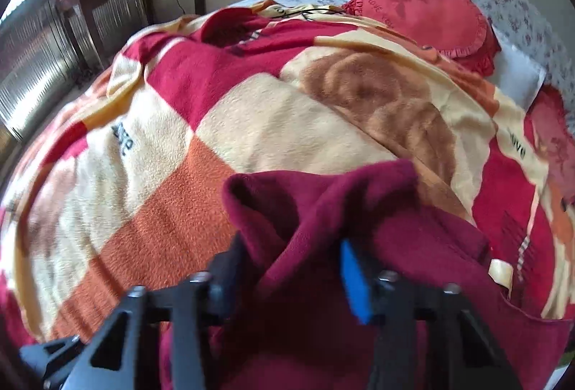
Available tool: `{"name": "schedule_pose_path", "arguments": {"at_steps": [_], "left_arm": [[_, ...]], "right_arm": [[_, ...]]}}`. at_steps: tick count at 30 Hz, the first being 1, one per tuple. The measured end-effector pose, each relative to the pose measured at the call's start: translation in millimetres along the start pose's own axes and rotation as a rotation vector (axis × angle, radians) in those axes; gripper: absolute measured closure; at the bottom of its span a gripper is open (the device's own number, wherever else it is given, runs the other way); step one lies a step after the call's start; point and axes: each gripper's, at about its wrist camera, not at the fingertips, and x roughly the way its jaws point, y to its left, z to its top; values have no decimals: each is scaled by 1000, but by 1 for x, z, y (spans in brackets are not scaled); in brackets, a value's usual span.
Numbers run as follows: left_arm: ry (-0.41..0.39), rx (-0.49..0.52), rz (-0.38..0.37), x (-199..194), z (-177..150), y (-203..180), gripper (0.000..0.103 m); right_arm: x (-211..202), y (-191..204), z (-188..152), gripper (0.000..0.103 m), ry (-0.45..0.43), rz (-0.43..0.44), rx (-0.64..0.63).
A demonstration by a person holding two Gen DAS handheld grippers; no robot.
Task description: Fold small clothes
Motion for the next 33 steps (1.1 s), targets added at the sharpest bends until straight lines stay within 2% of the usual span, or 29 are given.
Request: {"name": "schedule_pose_path", "arguments": {"at_steps": [1, 4, 7, 12, 24, 25, 27, 31, 33], "left_arm": [[-14, 7, 8, -1, 1, 0, 41], [-34, 29, 18, -1, 5, -4, 41], [-25, 61, 42, 6, 5, -9, 41], [-29, 88, 66, 12, 10, -17, 41], [-39, 76, 59, 22, 16, -22, 36], [-43, 74, 59, 22, 16, -22, 36], [-54, 68, 57, 23, 16, -23, 35], [-68, 64, 50, 22, 14, -21, 35], [-74, 65, 43, 23, 14, -20, 35]], "right_arm": [[-5, -12, -1, 71, 0, 68, 43], [-12, -33, -6, 76, 0, 190, 136], [-12, -39, -11, 76, 0, 231, 184], [-7, -33, -9, 76, 4, 208, 166], [0, -32, -3, 76, 22, 189, 145], [1, -29, -2, 74, 23, 175, 137], [3, -23, 0, 59, 29, 153, 122], [10, 0, 3, 55, 42, 51, 38], [11, 3, 1, 55, 29, 30, 25]]}}
